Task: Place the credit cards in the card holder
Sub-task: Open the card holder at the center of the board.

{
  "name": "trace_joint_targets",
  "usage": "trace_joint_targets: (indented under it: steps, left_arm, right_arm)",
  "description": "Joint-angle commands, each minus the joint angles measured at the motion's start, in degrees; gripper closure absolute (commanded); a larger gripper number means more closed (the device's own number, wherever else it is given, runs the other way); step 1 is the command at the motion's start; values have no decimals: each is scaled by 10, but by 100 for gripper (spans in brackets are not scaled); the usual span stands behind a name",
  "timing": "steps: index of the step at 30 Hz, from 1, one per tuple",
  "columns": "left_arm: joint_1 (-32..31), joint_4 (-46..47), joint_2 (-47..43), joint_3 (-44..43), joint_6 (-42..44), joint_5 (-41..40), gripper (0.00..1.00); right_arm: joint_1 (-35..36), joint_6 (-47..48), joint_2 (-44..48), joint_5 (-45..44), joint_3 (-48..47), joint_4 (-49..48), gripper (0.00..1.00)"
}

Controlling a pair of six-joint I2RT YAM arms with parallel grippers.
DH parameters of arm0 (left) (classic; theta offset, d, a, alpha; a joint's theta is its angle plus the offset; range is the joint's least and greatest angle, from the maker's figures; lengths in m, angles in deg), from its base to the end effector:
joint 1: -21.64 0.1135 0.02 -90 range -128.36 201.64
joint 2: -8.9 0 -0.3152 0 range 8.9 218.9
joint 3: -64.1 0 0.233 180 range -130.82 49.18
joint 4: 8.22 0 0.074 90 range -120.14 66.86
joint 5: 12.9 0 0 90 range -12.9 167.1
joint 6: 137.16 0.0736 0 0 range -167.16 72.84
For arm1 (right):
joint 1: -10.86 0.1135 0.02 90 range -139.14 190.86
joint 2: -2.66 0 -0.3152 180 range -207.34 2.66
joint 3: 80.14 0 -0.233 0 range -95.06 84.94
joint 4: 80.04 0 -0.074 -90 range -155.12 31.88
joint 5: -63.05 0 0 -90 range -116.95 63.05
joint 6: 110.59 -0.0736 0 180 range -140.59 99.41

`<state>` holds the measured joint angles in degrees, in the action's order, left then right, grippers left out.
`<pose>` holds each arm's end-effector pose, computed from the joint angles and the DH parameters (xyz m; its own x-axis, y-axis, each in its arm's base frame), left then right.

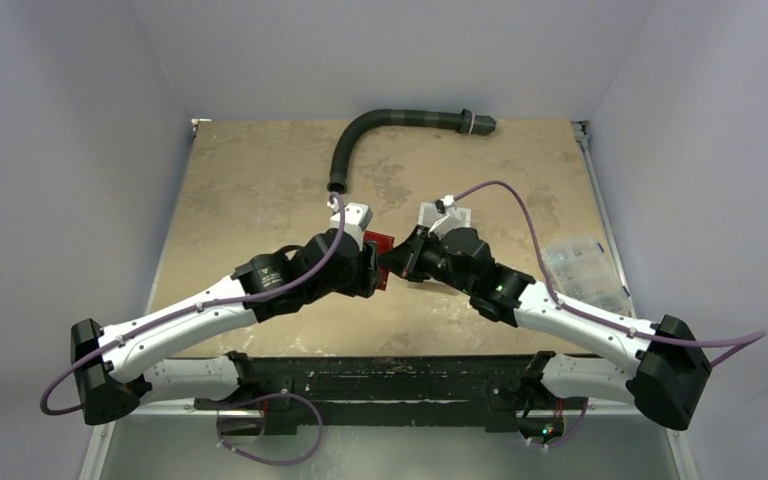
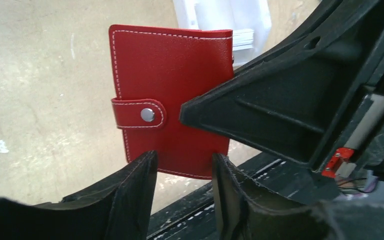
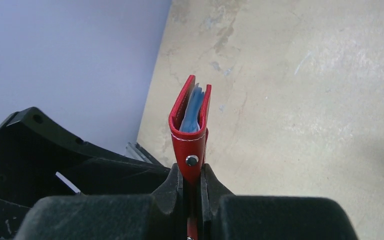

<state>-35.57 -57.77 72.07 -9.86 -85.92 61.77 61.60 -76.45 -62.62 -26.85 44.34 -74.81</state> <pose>0.1353 -0.1741 0.3476 -0.7021 -0.0251 -0.7117 0.3329 0.8719 -0.3591 0.1647 0.2017 0.3221 -0.7336 0.4103 -0.5417 -0.2997 0.5202 0.7998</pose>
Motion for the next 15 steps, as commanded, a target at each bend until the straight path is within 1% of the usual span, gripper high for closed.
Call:
trace_joint_targets:
  steps: [1, 5, 8, 13, 15]
  left_arm:
    - [-27, -26, 1, -19, -16, -128, 57]
    - [-29, -22, 10, -13, -16, -143, 60]
    - [-29, -37, 15, -24, -19, -165, 62]
    - [-29, -33, 26, -40, -7, -157, 49]
    - [-29, -28, 30, -42, -6, -153, 46]
  right_arm:
    - [14, -9, 13, -49, -45, 19, 100]
    - [20, -6, 25, -47, -32, 10, 100]
    - [22, -1, 30, -40, -25, 9, 100]
    - [23, 8, 37, -29, -14, -2, 100]
    - [24, 11, 34, -24, -16, -3, 100]
